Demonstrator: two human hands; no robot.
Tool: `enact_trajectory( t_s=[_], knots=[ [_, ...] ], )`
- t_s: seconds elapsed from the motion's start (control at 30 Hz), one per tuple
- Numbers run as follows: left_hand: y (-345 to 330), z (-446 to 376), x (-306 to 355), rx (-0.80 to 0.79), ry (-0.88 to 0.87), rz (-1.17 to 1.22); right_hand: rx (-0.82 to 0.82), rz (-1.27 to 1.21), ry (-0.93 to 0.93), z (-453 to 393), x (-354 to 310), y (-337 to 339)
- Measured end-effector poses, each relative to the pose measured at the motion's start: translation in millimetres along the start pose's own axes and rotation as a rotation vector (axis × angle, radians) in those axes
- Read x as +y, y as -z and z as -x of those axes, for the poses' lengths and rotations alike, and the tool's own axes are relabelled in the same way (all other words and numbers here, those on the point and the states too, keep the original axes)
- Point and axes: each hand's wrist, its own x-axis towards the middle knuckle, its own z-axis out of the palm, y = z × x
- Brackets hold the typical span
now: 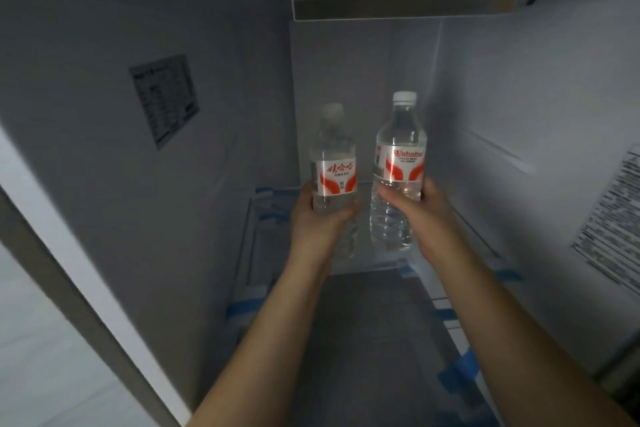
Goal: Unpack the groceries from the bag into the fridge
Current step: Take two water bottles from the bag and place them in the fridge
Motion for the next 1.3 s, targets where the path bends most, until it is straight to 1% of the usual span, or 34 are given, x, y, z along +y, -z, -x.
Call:
enact_trajectory(
  t_s=[0.13, 0.23, 0.37, 0.5, 0.6, 0.73, 0.87, 1.1, 1.2, 1.3],
  knots=[
    [-7, -24, -8, 0.07, -0.043, -0.025, -0.01, -0.008, -0.02, -20, 16, 6],
    [-7, -41, -17, 0.069, -0.036, -0.045, -0.029, -0.054, -0.042, -36, 31, 15],
    [-9, -61, -32, 0.077, -0.036, -0.066, -0.045, -0.027, -0.058, -57, 43, 21],
    [-13, -77, -39, 0.068, -0.035, -0.094, -0.027, -0.022, -0.057, -71, 49, 18],
    [-16, -86, -37, 0.023, -0.039, -0.131, -0.037, -0.029, -0.064, -81, 54, 11],
    [-15, -94, -33, -0.063, -0.046, -0.178, -0.102, -0.04, -0.06, -92, 58, 3],
    [-8, -99, -35, -0.146, -0.047, -0.234, -0.203, -0.12, -0.046, -98, 63, -4],
    [0, -101, -39, -0.163, -0.069, -0.258, -0.311, -0.083, -0.074, -99, 62, 0],
    [4, -103, -41, -0.165, -0.027, -0.291, -0.353, -0.02, -0.082, -99, 61, 9],
    [9, -104, -38, -0.201, 0.016, -0.363, -0.371, 0.042, -0.077, -94, 62, 16]
  ],
)
